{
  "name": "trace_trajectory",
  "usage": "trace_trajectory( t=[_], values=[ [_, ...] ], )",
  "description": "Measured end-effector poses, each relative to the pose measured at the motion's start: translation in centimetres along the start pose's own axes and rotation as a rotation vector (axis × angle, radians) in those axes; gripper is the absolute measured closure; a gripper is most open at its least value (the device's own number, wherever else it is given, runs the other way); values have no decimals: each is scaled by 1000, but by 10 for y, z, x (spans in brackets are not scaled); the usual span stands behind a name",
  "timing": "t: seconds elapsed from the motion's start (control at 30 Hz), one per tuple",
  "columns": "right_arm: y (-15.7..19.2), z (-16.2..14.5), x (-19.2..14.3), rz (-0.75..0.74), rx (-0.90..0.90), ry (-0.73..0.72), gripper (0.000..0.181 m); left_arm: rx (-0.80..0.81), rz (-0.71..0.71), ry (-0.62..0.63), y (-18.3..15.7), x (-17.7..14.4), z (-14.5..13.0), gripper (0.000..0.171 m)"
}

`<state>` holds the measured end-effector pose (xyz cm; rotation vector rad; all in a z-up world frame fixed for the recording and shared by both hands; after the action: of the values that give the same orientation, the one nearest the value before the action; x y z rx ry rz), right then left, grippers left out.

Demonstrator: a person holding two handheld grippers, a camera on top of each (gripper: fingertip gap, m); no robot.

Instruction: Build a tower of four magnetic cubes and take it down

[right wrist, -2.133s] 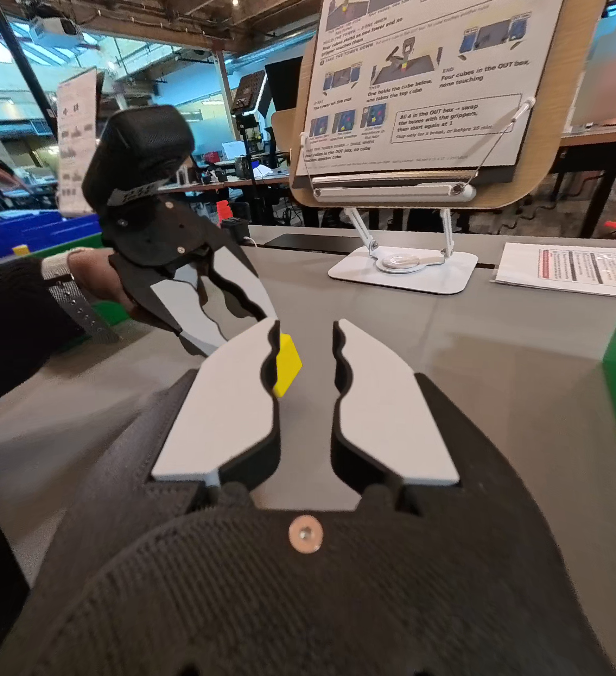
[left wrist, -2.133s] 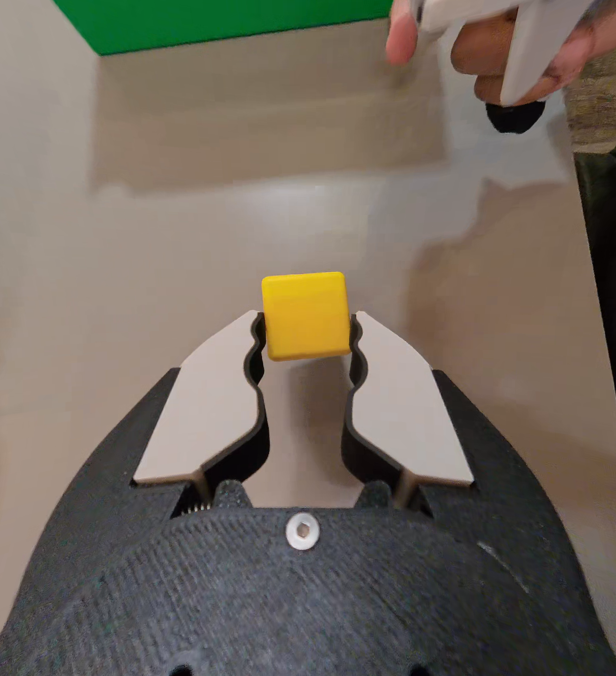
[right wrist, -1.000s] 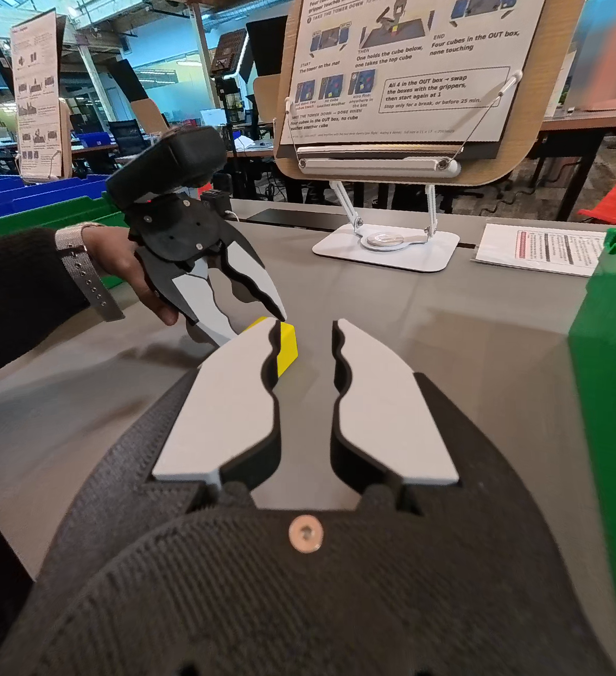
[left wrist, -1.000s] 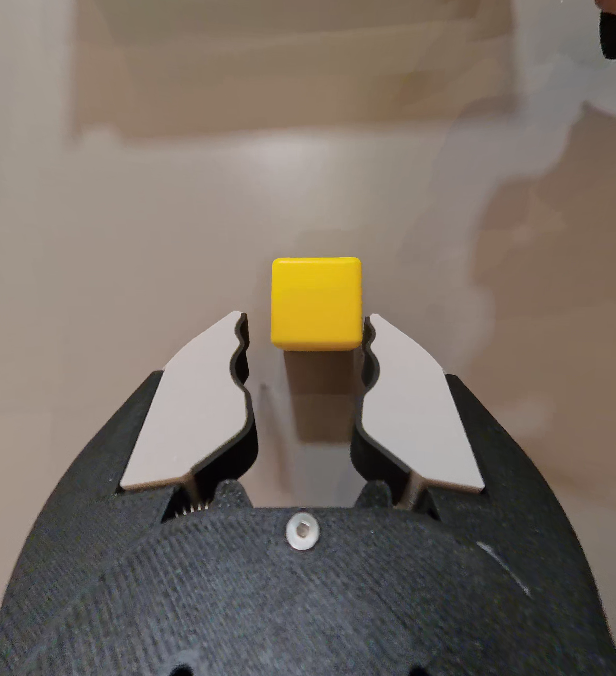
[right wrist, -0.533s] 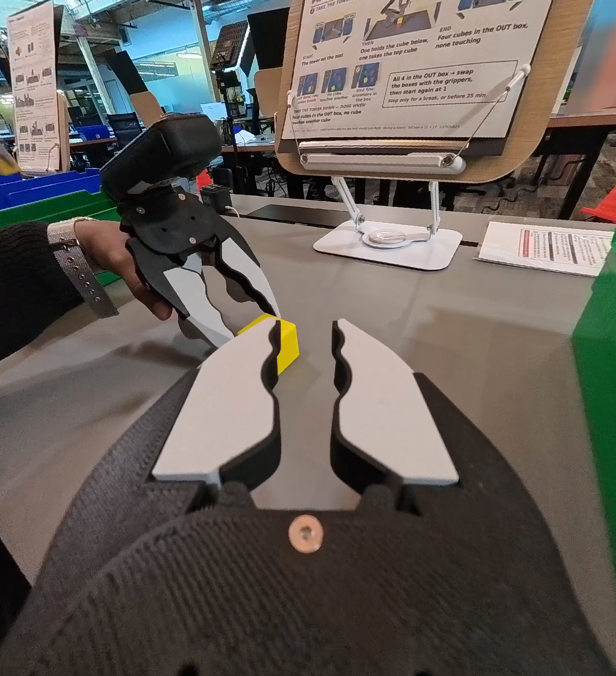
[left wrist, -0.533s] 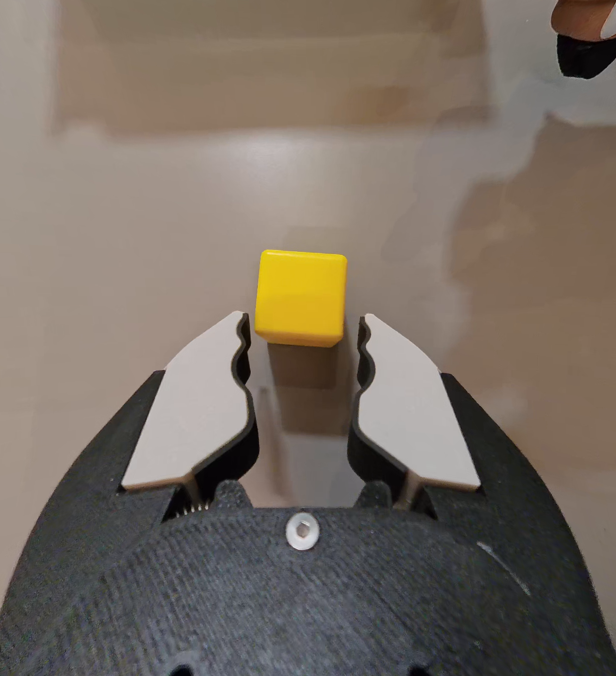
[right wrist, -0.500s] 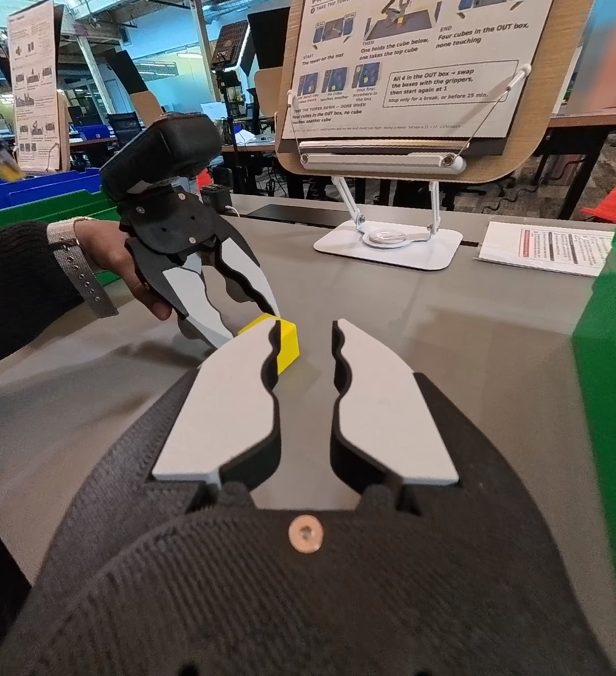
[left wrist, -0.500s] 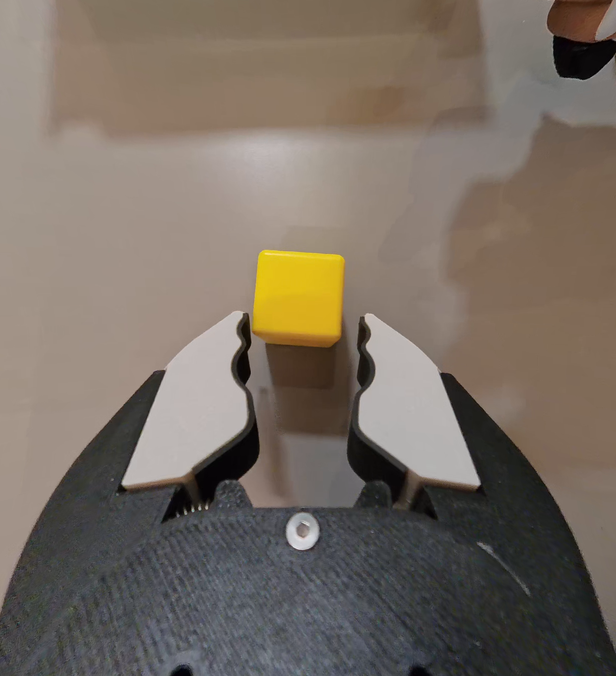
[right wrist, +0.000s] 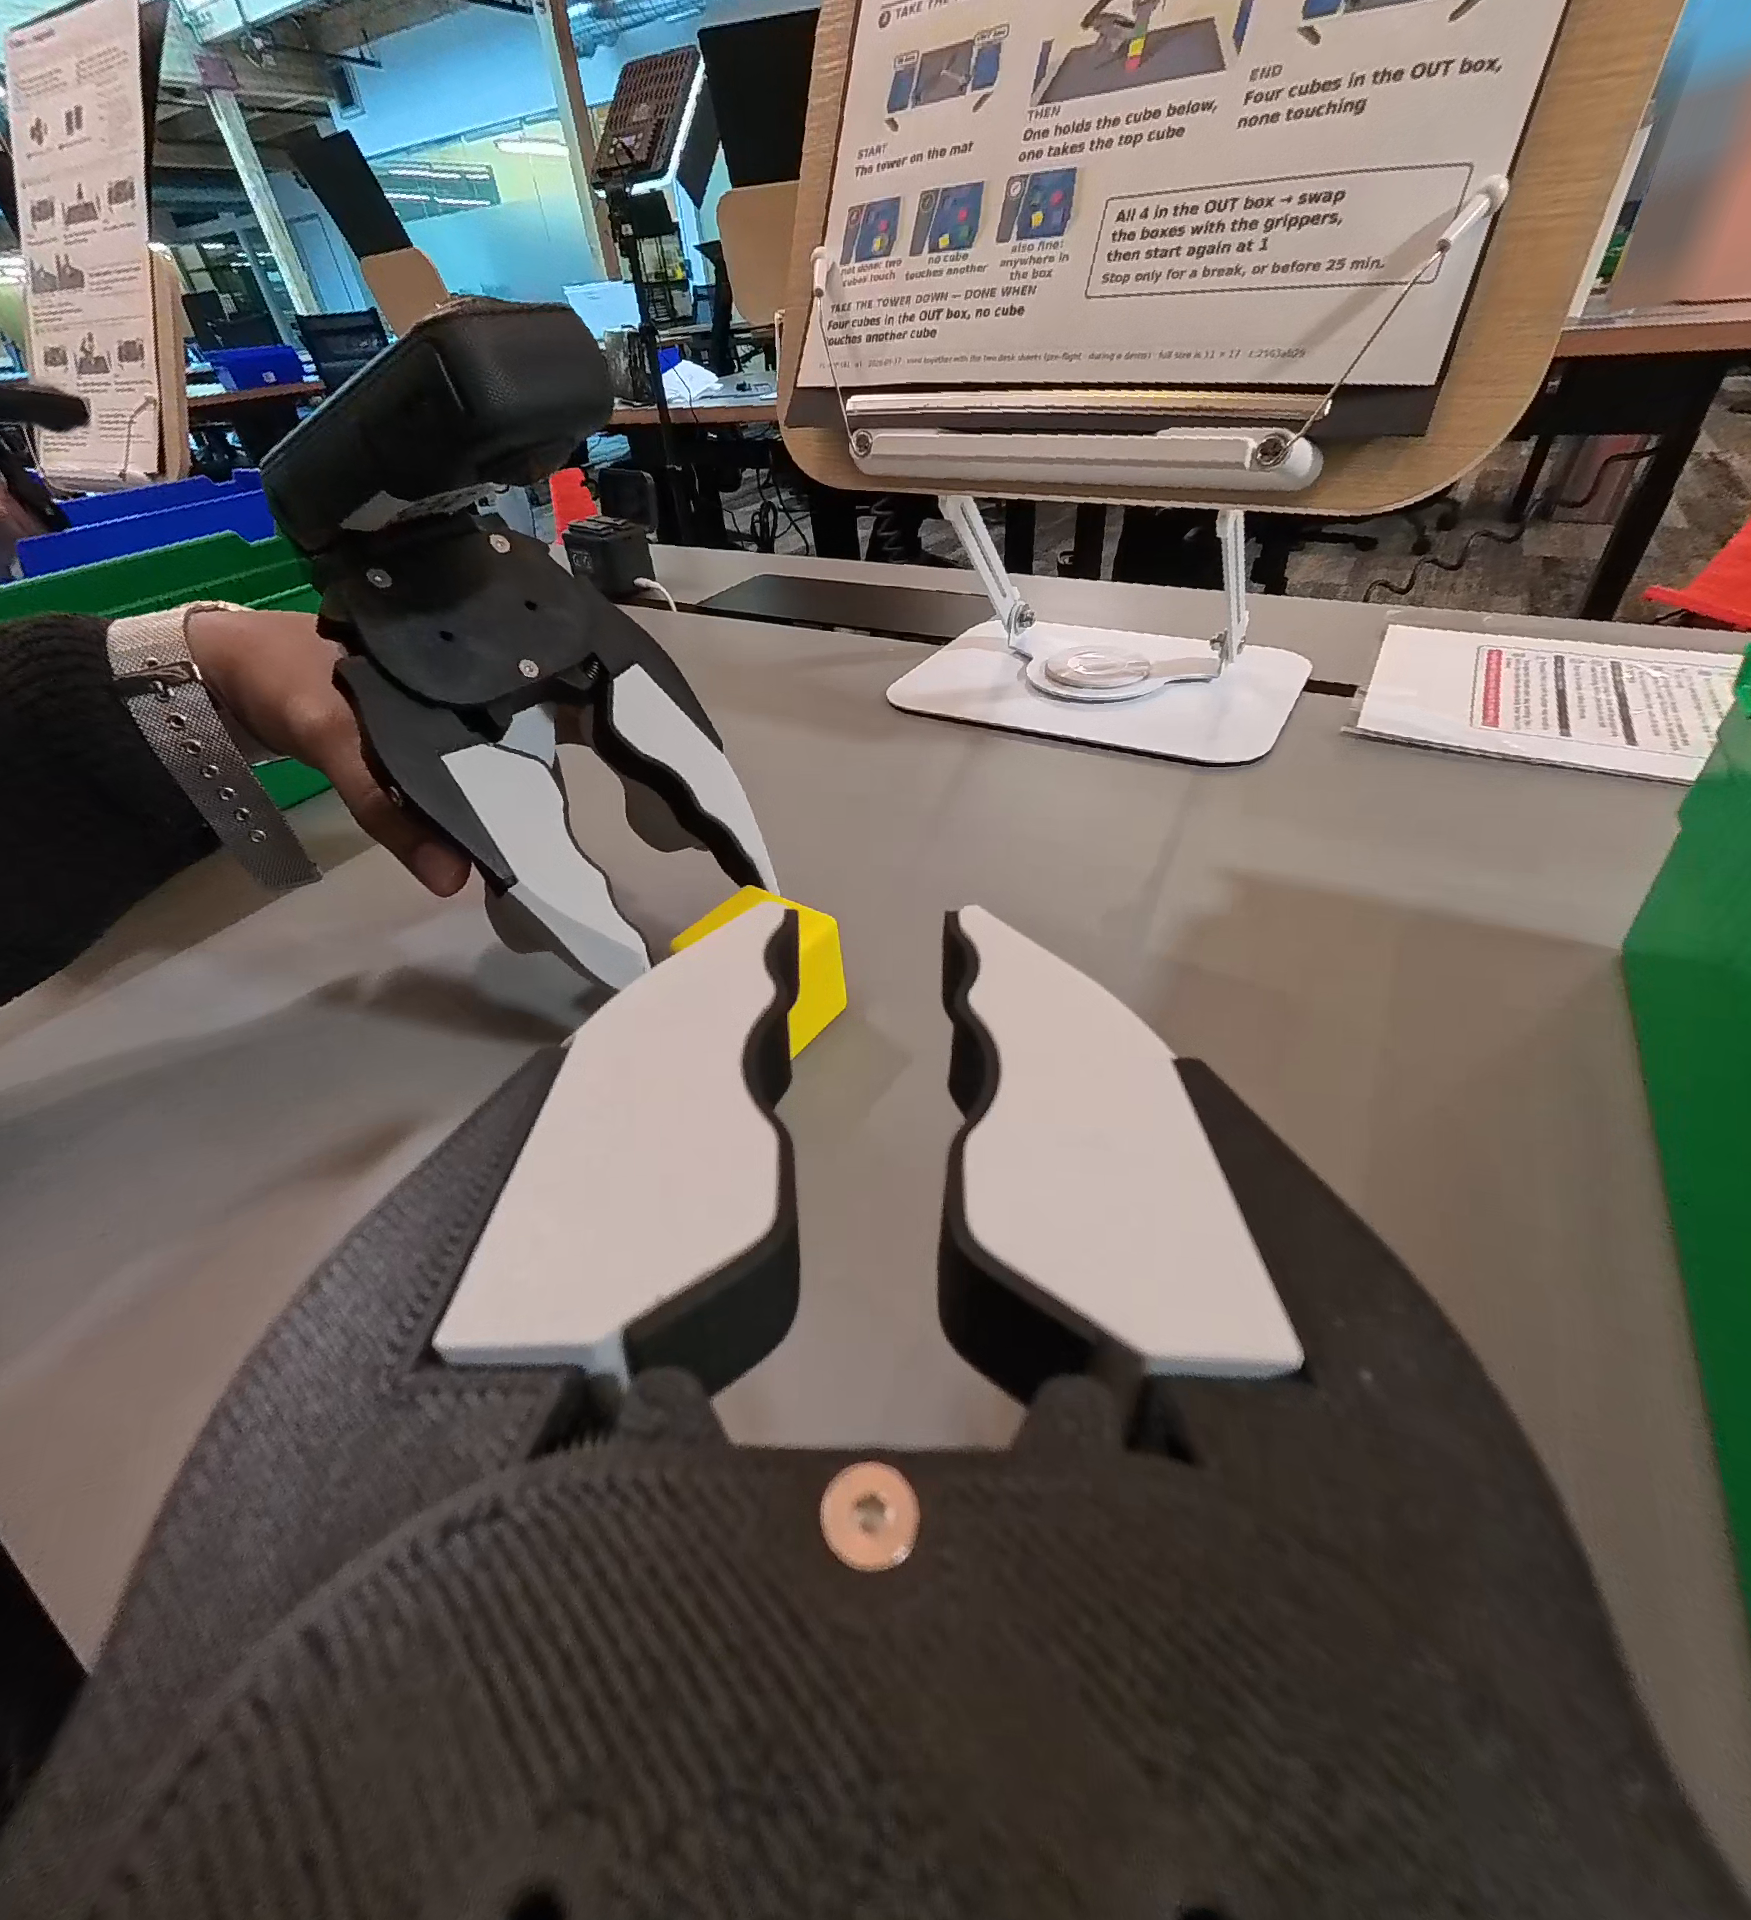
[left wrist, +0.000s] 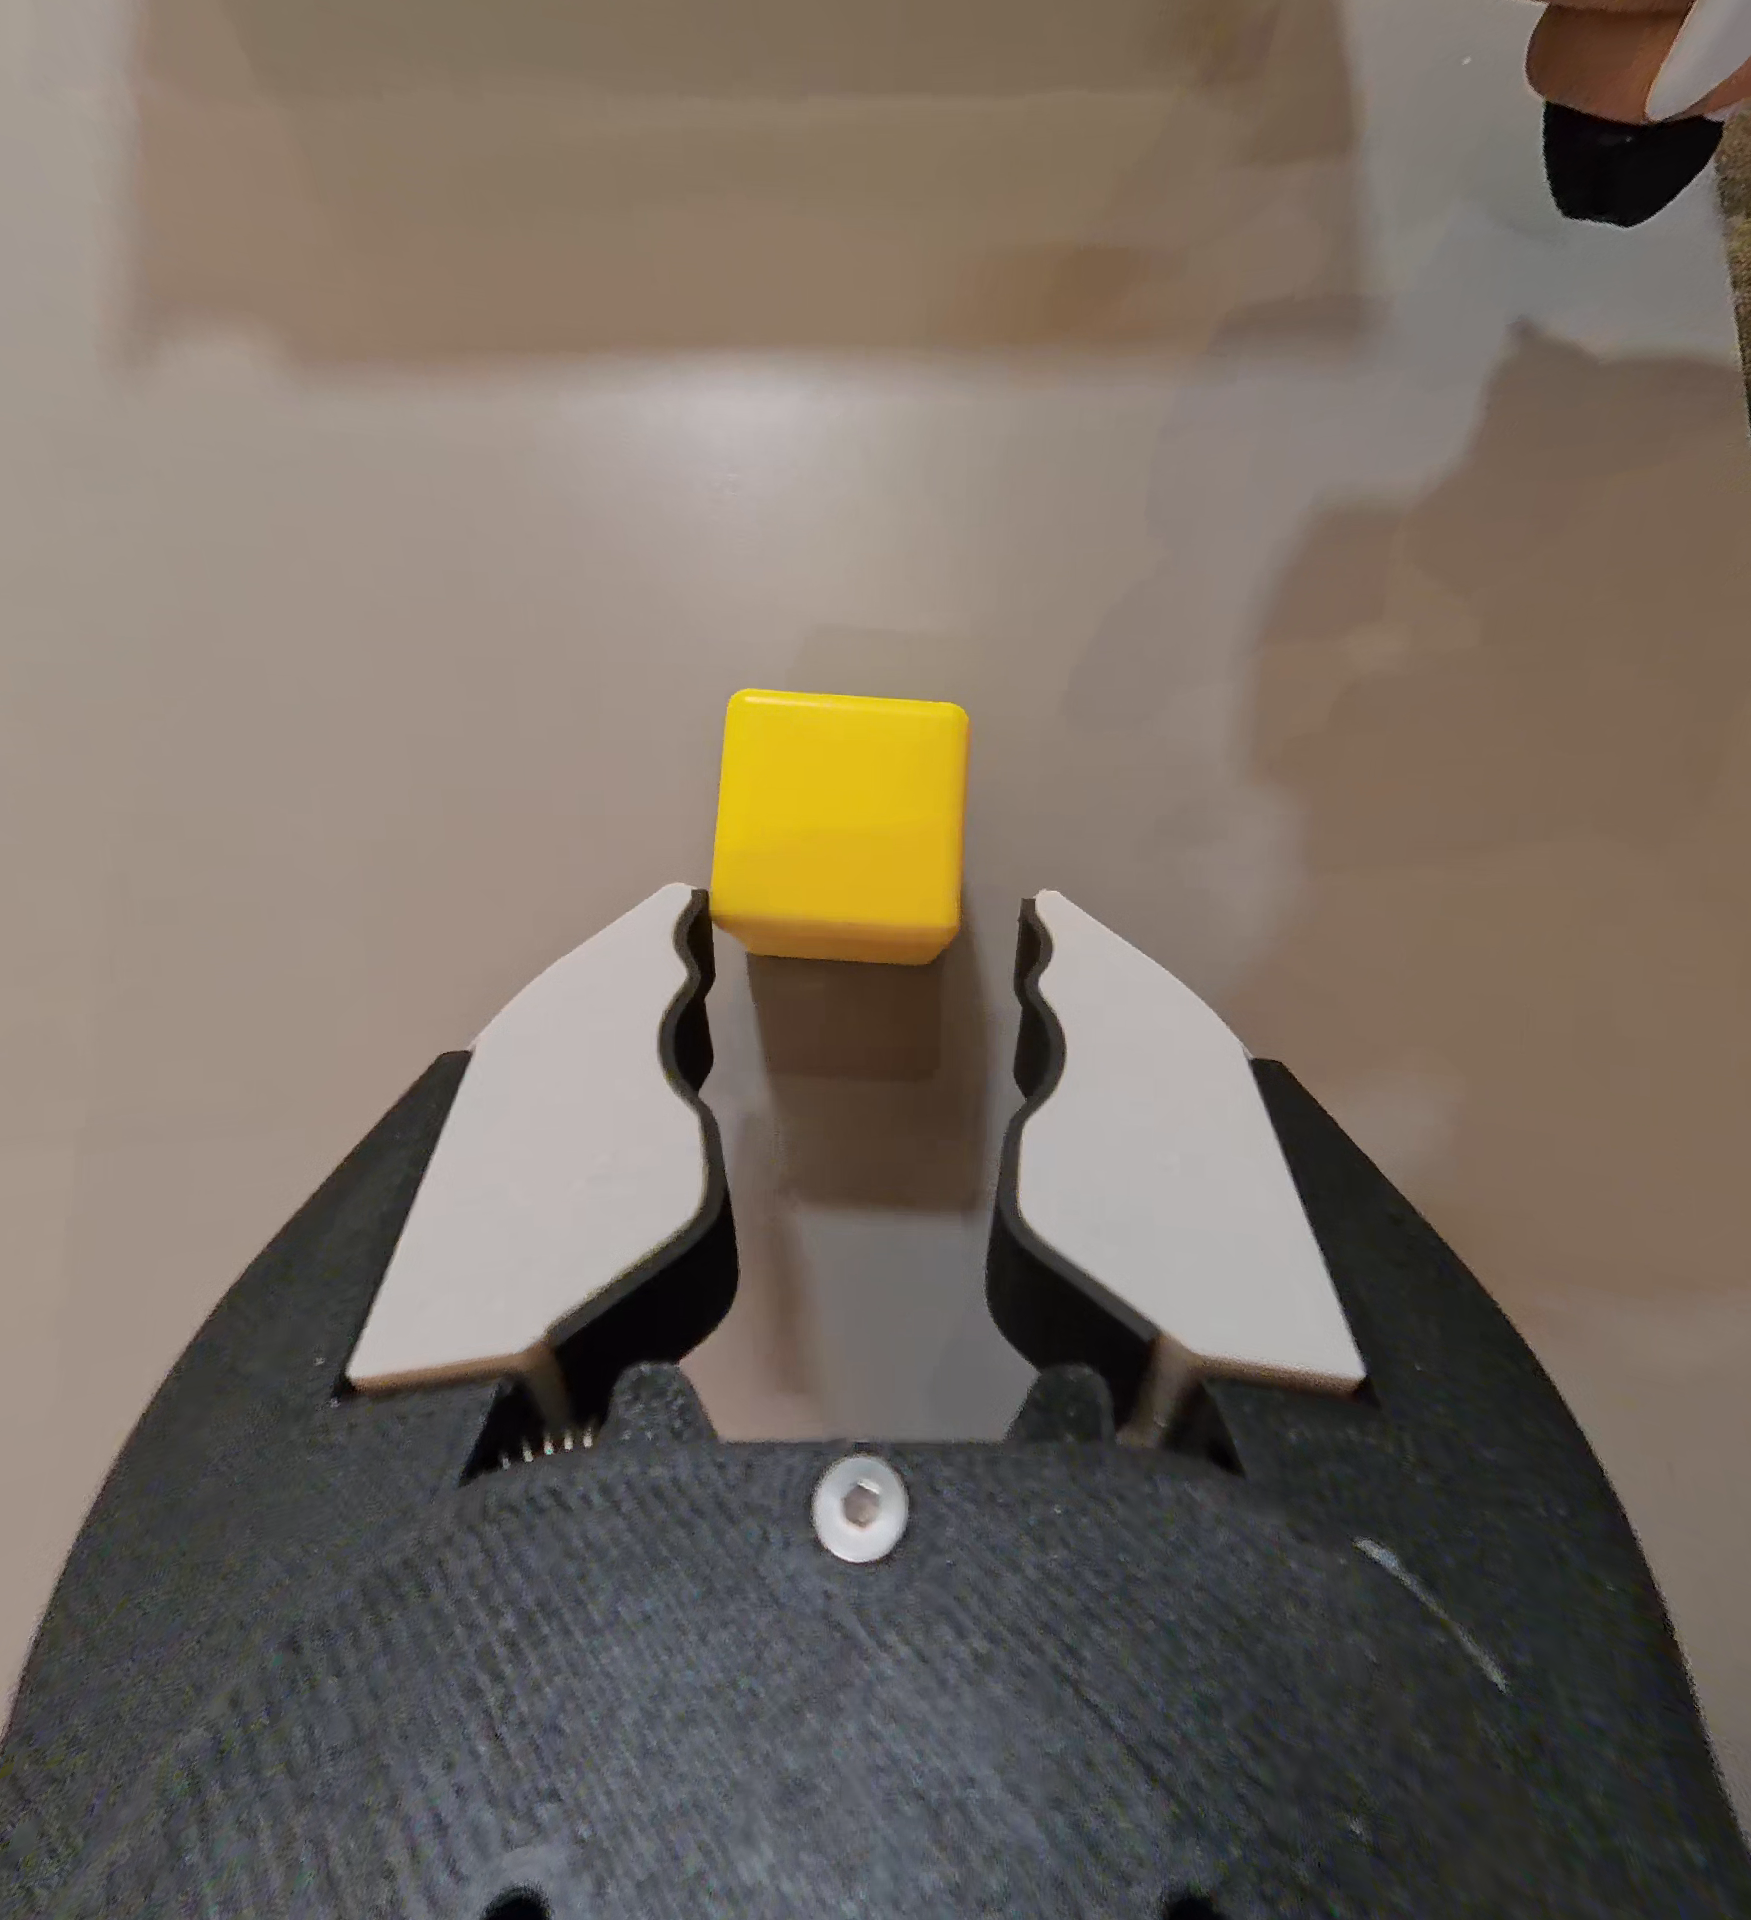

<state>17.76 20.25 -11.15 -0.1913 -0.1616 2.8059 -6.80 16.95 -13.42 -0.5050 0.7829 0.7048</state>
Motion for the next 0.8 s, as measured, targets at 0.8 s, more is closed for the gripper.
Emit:
trace_trajectory(
  t=[0.8],
  values=[
    [1, 0, 0, 2, -1, 6, 154, -10, 6, 8, 2, 0, -2, 115]
  ],
)
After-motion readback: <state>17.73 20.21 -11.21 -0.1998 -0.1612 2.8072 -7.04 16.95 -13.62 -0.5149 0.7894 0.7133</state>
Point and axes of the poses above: each gripper's, where its closed fingertips meet, x out along the fingers, z out of its top, y = z × x across the jaws, the point moved 10 cm from there along -x, back along the fingers, and after that the axes turned 12 degrees about -x, right-handed, at the moved point
